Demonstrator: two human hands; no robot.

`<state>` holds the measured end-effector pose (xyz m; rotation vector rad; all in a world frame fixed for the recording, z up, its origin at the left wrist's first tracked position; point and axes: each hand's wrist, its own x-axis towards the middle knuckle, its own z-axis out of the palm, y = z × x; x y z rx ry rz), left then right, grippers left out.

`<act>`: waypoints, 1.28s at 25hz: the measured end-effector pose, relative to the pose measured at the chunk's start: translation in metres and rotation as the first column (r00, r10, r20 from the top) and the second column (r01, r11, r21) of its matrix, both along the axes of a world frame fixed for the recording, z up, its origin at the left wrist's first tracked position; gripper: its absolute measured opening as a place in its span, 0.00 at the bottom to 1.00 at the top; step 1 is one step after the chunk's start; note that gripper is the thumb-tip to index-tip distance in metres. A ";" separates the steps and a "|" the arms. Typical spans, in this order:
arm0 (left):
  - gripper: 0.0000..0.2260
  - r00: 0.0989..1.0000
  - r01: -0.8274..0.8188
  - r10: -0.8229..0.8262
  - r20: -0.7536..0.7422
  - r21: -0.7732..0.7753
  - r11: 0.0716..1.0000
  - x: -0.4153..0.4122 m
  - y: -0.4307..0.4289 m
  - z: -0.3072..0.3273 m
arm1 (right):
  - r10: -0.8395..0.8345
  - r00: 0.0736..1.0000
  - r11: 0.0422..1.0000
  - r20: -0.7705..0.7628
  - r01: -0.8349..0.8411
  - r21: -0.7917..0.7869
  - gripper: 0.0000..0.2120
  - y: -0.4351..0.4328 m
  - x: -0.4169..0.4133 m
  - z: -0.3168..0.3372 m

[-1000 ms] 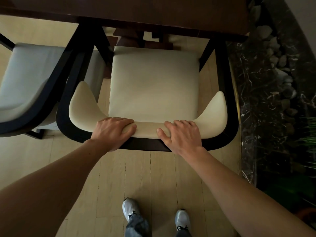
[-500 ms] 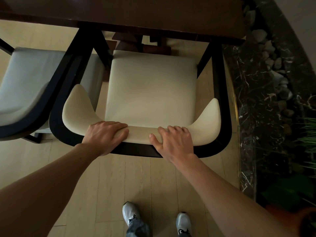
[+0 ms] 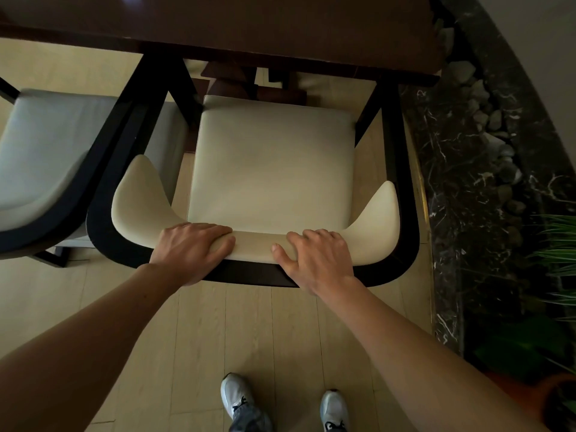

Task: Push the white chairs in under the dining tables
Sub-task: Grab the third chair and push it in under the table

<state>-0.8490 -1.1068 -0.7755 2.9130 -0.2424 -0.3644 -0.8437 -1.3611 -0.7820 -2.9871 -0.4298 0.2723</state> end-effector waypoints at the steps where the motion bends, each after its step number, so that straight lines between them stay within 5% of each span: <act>1: 0.28 1.000 0.001 -0.001 0.009 -0.001 1.000 -0.001 0.000 0.000 | 0.004 1.000 1.000 0.001 -0.004 -0.001 0.33 0.000 0.000 0.000; 32: 0.28 1.000 -0.018 0.018 -0.004 -0.020 1.000 -0.020 -0.017 0.002 | 0.053 0.996 0.998 -0.072 -0.050 0.043 0.35 -0.018 -0.011 0.000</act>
